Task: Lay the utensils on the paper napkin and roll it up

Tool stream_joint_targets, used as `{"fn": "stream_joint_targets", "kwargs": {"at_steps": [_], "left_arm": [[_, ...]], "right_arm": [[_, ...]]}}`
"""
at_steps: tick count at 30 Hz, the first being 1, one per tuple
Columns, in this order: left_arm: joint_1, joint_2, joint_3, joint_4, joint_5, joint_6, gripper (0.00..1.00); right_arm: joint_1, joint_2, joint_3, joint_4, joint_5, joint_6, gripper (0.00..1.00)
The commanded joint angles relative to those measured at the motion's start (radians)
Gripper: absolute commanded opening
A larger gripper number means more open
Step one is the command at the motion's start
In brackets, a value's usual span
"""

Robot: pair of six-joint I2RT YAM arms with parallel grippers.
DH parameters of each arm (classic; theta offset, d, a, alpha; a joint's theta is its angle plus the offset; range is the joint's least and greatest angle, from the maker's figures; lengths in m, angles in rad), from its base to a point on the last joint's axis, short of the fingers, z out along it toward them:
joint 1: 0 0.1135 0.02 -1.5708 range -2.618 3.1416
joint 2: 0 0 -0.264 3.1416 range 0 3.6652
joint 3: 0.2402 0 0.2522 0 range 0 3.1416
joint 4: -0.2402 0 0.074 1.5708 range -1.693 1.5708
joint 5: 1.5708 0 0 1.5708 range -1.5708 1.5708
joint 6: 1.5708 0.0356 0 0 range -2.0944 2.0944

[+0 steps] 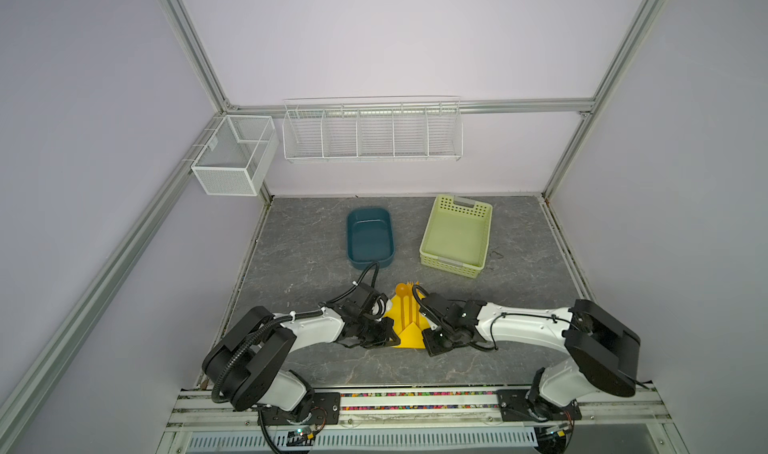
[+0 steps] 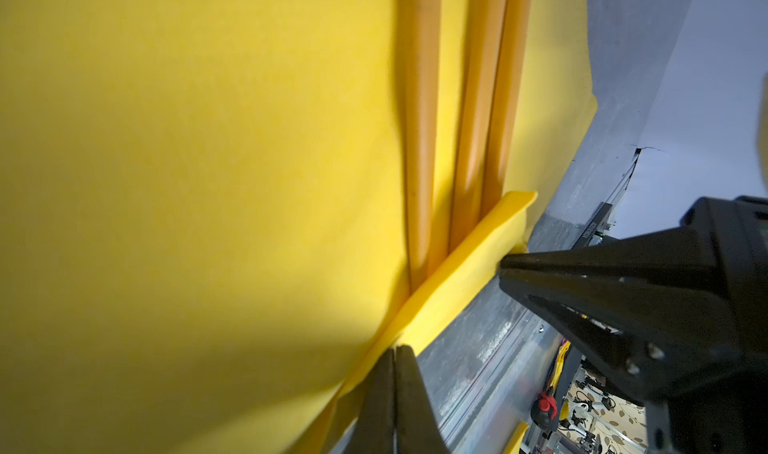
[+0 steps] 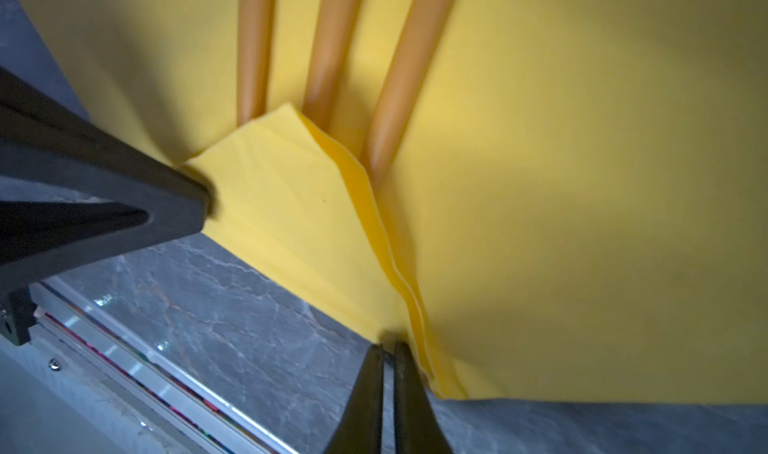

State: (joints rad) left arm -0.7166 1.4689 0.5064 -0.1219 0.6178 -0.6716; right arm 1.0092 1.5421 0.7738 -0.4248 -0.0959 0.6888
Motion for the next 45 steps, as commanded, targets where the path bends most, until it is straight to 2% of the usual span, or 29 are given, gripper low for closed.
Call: {"fn": "stream_joint_targets", "kwargs": {"at_steps": [1,10,15,17,24,32,40,45], "left_arm": [[-0.002,0.010,-0.015,-0.058,-0.049,0.018,0.05],[-0.002,0.005,-0.009,-0.056,-0.049,0.015,0.05],[-0.002,-0.003,-0.005,-0.051,-0.045,0.010,0.05],[-0.002,-0.001,-0.002,-0.051,-0.043,0.009,0.05],[-0.002,0.001,0.002,-0.055,-0.039,0.014,0.06],[-0.002,-0.004,0.012,-0.100,-0.042,0.042,0.10],[-0.001,-0.039,0.056,-0.292,-0.166,0.124,0.11],[-0.001,-0.039,0.070,-0.352,-0.214,0.143,0.11]], "right_arm": [[-0.025,-0.005,-0.045,-0.135,0.050,0.030,0.12],[-0.036,-0.088,-0.007,-0.170,0.048,0.032,0.12],[-0.035,-0.153,-0.030,0.032,-0.134,0.025,0.15],[-0.035,-0.136,-0.012,0.047,-0.154,0.023,0.15],[-0.037,0.008,0.047,-0.029,-0.079,0.018,0.13],[-0.048,0.075,0.019,-0.041,-0.026,0.042,0.13],[-0.061,0.096,-0.014,-0.015,-0.047,0.054,0.12],[-0.061,0.103,-0.010,-0.022,-0.045,0.055,0.12]]}}
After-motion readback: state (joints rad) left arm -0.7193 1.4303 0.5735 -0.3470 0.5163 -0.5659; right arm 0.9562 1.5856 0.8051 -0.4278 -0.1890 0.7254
